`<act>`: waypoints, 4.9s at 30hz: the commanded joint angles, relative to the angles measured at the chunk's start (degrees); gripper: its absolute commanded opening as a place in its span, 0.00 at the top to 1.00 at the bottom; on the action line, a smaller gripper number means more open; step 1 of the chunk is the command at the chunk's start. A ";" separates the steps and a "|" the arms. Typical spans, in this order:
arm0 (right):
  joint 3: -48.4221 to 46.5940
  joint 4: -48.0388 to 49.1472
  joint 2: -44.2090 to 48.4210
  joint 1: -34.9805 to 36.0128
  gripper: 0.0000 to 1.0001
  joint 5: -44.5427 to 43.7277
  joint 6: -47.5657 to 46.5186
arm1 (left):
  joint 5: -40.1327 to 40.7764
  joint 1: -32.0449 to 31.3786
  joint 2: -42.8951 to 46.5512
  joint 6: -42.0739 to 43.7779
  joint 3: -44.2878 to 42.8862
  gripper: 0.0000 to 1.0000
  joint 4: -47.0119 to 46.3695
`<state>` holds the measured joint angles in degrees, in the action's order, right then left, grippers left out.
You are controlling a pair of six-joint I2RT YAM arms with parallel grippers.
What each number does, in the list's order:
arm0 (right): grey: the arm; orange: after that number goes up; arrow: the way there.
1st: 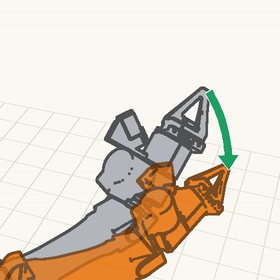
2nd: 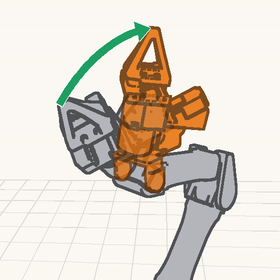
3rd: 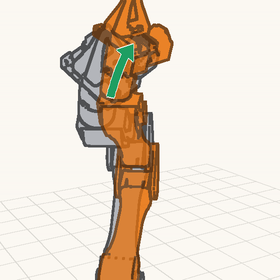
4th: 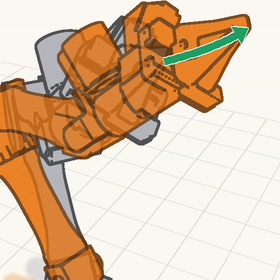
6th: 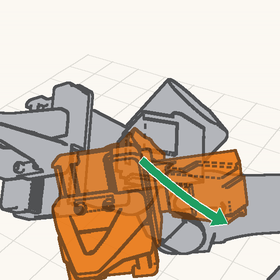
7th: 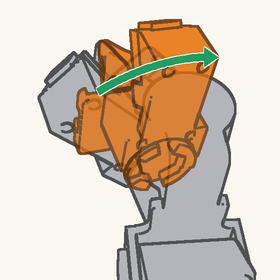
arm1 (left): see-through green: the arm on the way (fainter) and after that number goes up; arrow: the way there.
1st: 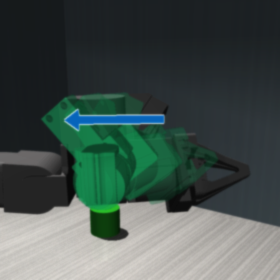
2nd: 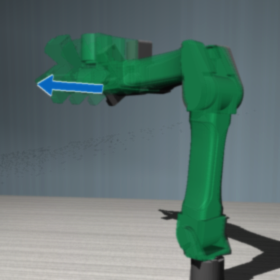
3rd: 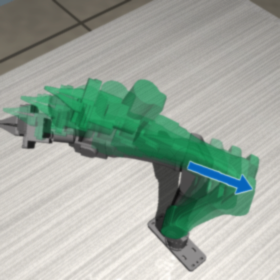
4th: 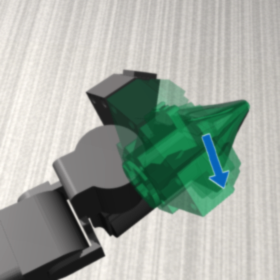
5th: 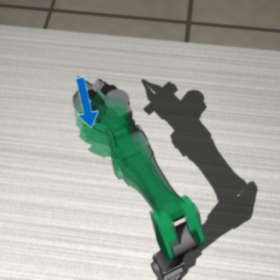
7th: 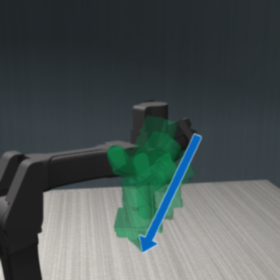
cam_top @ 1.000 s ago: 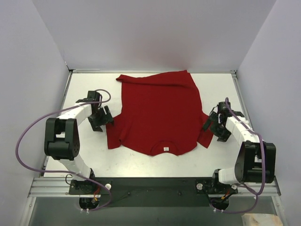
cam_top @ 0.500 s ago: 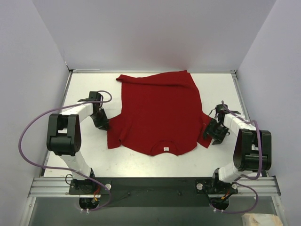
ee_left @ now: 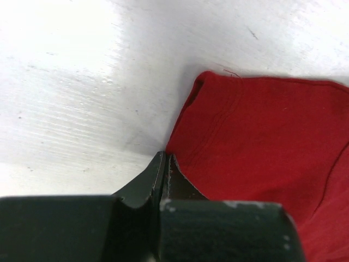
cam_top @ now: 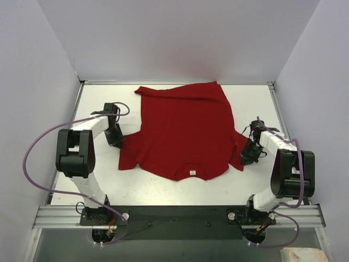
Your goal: Pin the brooch onto the clothing
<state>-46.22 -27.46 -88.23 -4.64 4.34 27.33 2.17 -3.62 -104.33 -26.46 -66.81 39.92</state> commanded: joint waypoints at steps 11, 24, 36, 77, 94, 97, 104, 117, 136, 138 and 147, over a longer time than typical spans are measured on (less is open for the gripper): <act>-2.12 -5.50 7.89 -1.33 1.00 -9.43 -1.49 | 8.72 1.77 -0.87 5.71 -8.60 1.00 7.19; -3.44 -5.50 7.28 -1.42 0.94 -7.60 -3.34 | 14.26 1.68 -3.87 9.23 -16.43 0.87 12.99; -6.25 -6.64 12.63 4.37 0.28 -11.80 -5.18 | 16.37 -3.58 2.81 10.64 -18.18 0.40 13.43; -12.50 -6.20 -13.38 47.18 0.90 8.66 -8.00 | -7.71 -40.76 5.37 -6.76 8.97 0.77 -5.82; -7.13 -14.37 -10.22 48.59 0.94 12.97 -4.83 | -6.58 -47.45 9.15 -12.39 15.30 0.78 -1.87; -6.87 -16.13 -9.34 48.59 0.94 13.32 -4.65 | -4.91 -47.36 9.06 -11.51 13.64 0.77 0.33; -8.27 -18.68 -5.56 48.94 0.89 14.38 -6.41 | -0.07 -47.10 9.32 -7.03 7.84 0.62 4.02; -21.37 -13.68 -2.72 48.76 0.50 7.09 -11.86 | -15.51 -25.66 13.38 1.14 -6.04 0.40 -3.00; -28.84 -8.39 -21.37 53.51 0.92 12.53 -14.06 | -13.00 -11.77 -15.27 -2.19 -41.38 0.48 -8.64; -28.84 -8.83 -22.77 53.77 0.94 12.62 -14.41 | -11.41 -10.98 -18.70 -1.84 -44.70 0.49 -7.40; -27.52 -10.07 -25.15 53.95 1.00 12.89 -14.76 | -12.80 -5.61 -30.39 -3.07 -55.53 0.47 -5.29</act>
<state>-73.65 -34.00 -111.90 49.12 17.50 13.26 -10.28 -11.88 -131.57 -28.60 -116.22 34.35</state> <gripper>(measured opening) 0.026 0.530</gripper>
